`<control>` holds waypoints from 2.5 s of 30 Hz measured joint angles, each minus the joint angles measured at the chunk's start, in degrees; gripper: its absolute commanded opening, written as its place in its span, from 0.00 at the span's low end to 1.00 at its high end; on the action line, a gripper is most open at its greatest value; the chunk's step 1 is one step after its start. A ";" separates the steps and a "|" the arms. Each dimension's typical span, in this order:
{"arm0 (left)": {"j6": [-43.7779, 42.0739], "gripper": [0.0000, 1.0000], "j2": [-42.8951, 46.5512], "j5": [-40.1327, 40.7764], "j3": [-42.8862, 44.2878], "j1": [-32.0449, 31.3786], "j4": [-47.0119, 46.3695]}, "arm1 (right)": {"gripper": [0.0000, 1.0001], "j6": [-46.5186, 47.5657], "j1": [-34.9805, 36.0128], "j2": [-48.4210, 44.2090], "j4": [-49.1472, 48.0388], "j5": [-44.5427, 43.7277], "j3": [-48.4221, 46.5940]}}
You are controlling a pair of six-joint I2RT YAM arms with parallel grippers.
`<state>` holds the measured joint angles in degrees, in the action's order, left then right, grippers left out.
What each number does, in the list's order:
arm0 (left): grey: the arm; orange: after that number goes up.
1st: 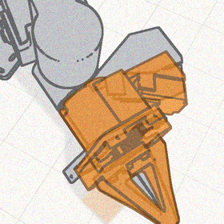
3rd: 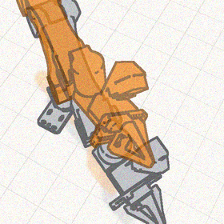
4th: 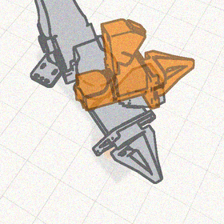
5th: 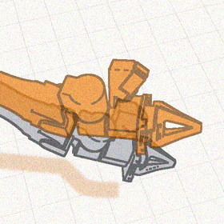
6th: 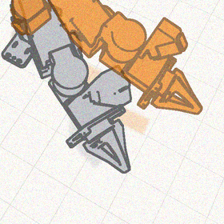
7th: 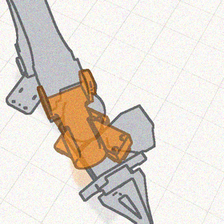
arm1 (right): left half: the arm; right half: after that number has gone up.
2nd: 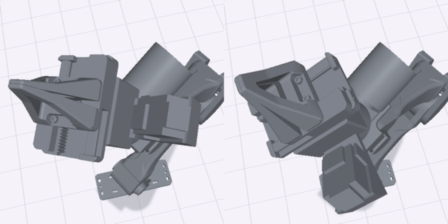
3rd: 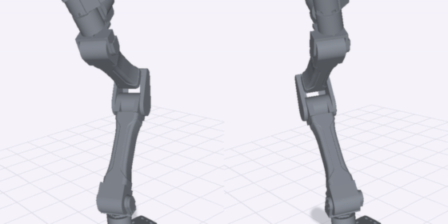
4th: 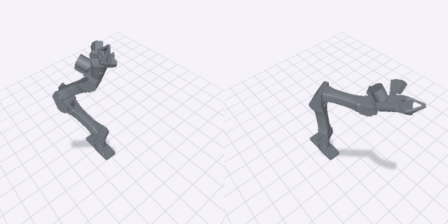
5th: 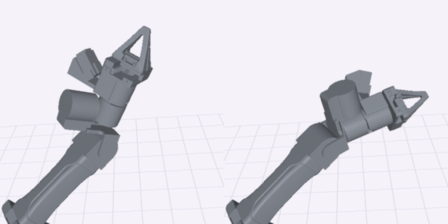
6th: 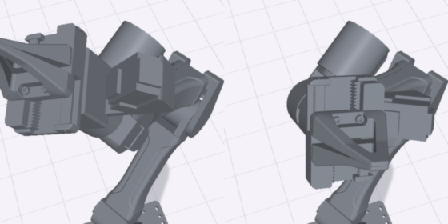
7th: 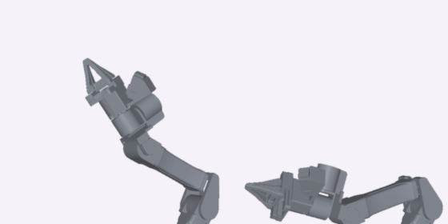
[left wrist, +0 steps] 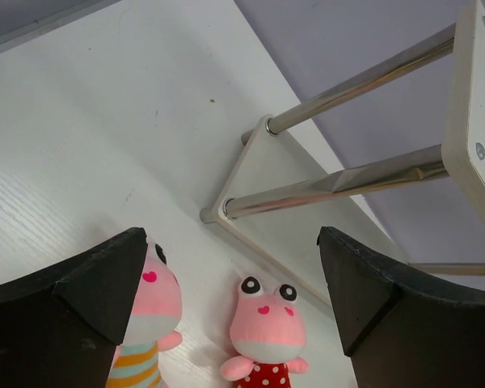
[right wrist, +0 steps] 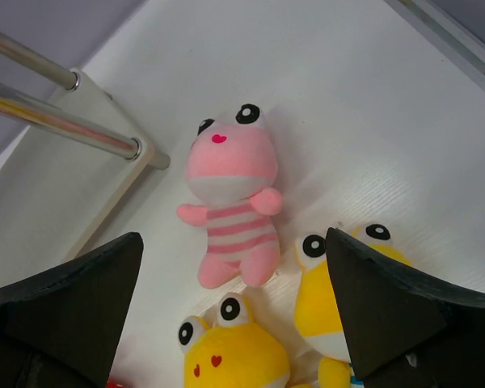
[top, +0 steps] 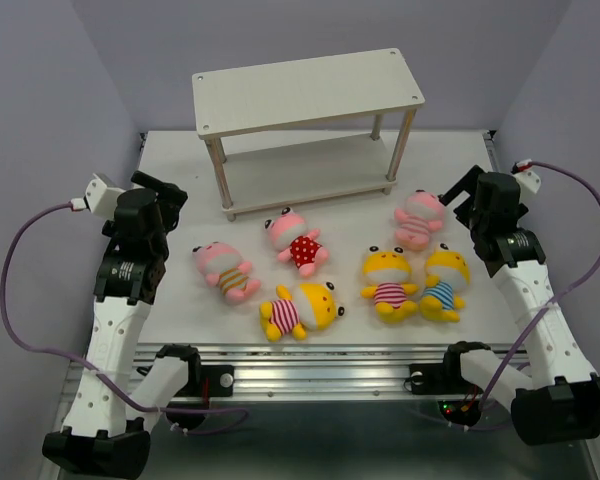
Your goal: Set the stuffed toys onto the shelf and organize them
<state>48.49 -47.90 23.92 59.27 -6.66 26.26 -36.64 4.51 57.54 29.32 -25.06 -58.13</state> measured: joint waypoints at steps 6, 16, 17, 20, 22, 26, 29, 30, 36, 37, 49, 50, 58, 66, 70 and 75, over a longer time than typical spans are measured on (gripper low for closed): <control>0.09 0.99 0.00 -0.44 -0.59 0.00 -0.92 | 1.00 3.08 0.00 -0.17 0.28 4.13 0.00; 0.02 0.99 -1.51 -3.87 -3.45 0.00 -2.64 | 1.00 4.24 0.00 11.58 2.10 16.06 0.24; 0.02 0.99 -1.75 -4.15 -3.52 0.00 -2.75 | 1.00 4.22 0.00 12.57 1.92 16.63 0.52; -0.02 0.99 -2.29 -4.98 -3.54 0.00 -3.10 | 0.99 4.02 0.00 15.12 1.66 18.18 1.79; -0.15 0.99 -2.60 -5.42 -3.54 0.00 -3.32 | 0.99 4.04 0.00 16.63 1.51 19.04 2.47; -0.17 0.99 -3.02 -5.64 -3.54 0.00 -3.32 | 0.98 3.85 0.00 19.41 0.87 20.26 3.85; -0.17 0.99 -3.13 -5.95 -3.54 0.00 -3.34 | 0.91 3.78 0.00 20.17 0.07 20.50 5.16; -0.17 0.99 -3.21 -5.97 -3.54 0.00 -3.37 | 0.84 3.61 0.00 20.35 -0.28 20.61 5.66; -0.20 0.99 -4.81 -6.40 -3.56 0.00 -3.58 | 0.75 3.37 0.00 21.94 -1.68 20.63 6.45; -0.20 0.99 -5.16 -6.54 -3.56 0.00 -3.61 | 0.73 3.37 0.00 22.36 -1.92 20.65 6.45; -0.46 0.99 -5.92 -8.09 -5.46 0.00 -4.44 | 0.62 2.27 0.00 24.74 -6.14 20.96 7.52; -0.48 0.99 -5.92 -8.20 -5.64 0.00 -4.57 | 0.58 2.10 0.00 24.74 -6.49 20.98 7.54; -0.63 0.99 -4.90 -8.57 -6.32 0.00 -5.25 | 0.09 1.95 0.00 24.74 -7.82 20.22 7.85; -0.68 0.99 -4.39 -8.55 -6.32 0.00 -5.42 | 0.01 4.48 0.00 24.48 -8.15 19.78 8.55; -0.83 0.99 -4.24 -8.57 -6.32 0.00 -5.44 | 0.01 9.18 0.00 21.05 -7.89 20.92 8.85; -0.87 0.99 -4.22 -8.90 -6.38 0.00 -5.62 | 0.01 14.47 0.00 12.72 -7.93 24.26 8.79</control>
<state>47.62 -52.12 15.03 52.88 -6.66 20.64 -22.17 4.51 70.26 21.39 -0.80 -49.34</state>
